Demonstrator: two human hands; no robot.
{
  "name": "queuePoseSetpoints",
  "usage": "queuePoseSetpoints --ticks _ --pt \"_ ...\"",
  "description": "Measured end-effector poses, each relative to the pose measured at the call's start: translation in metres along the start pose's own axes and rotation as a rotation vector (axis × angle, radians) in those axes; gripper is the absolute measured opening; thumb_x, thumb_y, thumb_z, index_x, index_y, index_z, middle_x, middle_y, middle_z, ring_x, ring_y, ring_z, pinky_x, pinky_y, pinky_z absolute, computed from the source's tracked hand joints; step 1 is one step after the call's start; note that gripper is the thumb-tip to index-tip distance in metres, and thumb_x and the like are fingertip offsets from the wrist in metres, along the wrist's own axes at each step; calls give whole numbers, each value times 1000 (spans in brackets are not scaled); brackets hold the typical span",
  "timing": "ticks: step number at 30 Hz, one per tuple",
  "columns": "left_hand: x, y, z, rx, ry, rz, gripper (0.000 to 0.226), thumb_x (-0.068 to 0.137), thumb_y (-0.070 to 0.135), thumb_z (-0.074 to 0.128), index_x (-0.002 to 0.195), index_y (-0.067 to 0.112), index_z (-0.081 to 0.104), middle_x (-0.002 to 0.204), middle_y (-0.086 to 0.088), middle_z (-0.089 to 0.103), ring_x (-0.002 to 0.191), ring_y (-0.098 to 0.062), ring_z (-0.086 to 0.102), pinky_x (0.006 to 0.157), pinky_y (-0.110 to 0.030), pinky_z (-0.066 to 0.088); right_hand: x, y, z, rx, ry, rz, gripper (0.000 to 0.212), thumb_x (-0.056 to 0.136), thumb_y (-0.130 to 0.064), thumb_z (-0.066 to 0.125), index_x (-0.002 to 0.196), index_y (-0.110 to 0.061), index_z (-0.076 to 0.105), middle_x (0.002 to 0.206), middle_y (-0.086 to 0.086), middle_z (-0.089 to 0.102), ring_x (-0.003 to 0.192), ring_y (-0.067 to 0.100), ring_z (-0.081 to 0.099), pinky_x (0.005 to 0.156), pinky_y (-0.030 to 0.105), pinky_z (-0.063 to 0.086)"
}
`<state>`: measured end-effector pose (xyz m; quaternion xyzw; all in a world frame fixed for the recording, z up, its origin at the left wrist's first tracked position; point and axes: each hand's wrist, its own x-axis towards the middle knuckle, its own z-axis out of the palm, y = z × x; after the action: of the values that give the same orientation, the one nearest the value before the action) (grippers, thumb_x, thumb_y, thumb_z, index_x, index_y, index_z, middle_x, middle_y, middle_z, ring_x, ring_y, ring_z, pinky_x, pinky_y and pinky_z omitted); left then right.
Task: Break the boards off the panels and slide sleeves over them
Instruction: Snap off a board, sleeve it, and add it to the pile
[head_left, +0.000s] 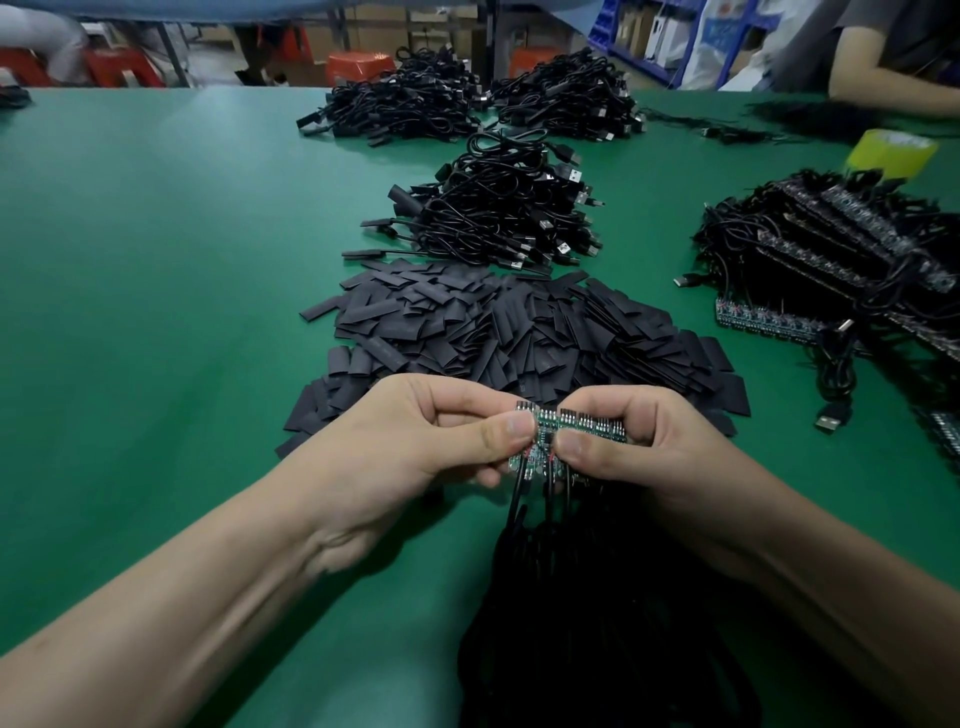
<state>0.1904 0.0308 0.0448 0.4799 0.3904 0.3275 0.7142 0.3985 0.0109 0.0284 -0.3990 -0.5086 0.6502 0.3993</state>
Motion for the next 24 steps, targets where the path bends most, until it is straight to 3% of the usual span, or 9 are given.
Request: queuePoseSetpoints --ticks 3,7,10,13,16,18,20,22,24 --pt "0 2 1 -36 -36 9 29 64 25 82 91 13 82 80 -6 77 60 -5 66 54 -13 51 0 0 1 46 -24 -14 25 80 -19 75 99 -2 74 92 15 73 81 18 69 75 23 56" --pt "1 14 -6 12 48 71 30 58 30 83 85 17 82 76 -4 76 59 -8 66 56 -22 52 -1 -3 -1 -35 -12 -5 13 84 -21 76 93 -12 77 86 7 75 74 13 69 69 22 56" --pt "-2 23 -11 108 103 132 28 58 33 84 82 19 81 76 -7 75 58 -13 66 66 -34 52 -5 -7 -4 -583 52 -123 19 86 -42 77 97 -27 76 94 -10 75 85 3 70 76 23 55" --pt "-4 30 -10 275 97 301 21 58 27 90 77 25 80 79 -1 77 67 -9 68 62 -23 57 -5 -7 4 -989 204 -442 35 88 -55 69 115 -33 72 115 -20 66 118 7 59 98 19 44" --pt "-4 29 -7 360 111 455 12 66 27 84 76 26 79 80 4 75 73 -7 68 68 -19 55 -3 -6 19 -822 188 -444 35 90 -51 62 108 -24 75 111 -13 70 114 10 62 97 27 48" --pt "-3 32 -8 411 122 489 16 67 37 82 79 27 79 76 8 73 71 -3 66 66 -16 52 -3 -8 27 -647 134 -357 23 95 -43 63 97 -25 77 101 -3 75 98 19 69 91 45 53" --pt "-3 38 -17 538 85 468 25 75 50 77 89 28 78 77 13 74 70 1 64 67 -13 51 -5 -16 30 -484 85 -329 19 97 -35 61 87 -26 75 91 2 78 87 31 71 82 47 56" --pt "-1 42 -32 910 66 423 24 83 52 73 95 32 78 80 18 73 72 3 65 71 -15 51 -8 -32 27 -240 56 -304 21 92 -36 59 83 -24 73 81 4 76 78 26 75 74 32 58" --pt "1 43 -43 1336 72 356 17 83 46 75 98 39 77 82 23 70 77 7 64 73 -16 49 -10 -51 17 -66 41 -254 23 90 -37 57 77 -22 70 68 2 67 60 23 69 64 35 54"
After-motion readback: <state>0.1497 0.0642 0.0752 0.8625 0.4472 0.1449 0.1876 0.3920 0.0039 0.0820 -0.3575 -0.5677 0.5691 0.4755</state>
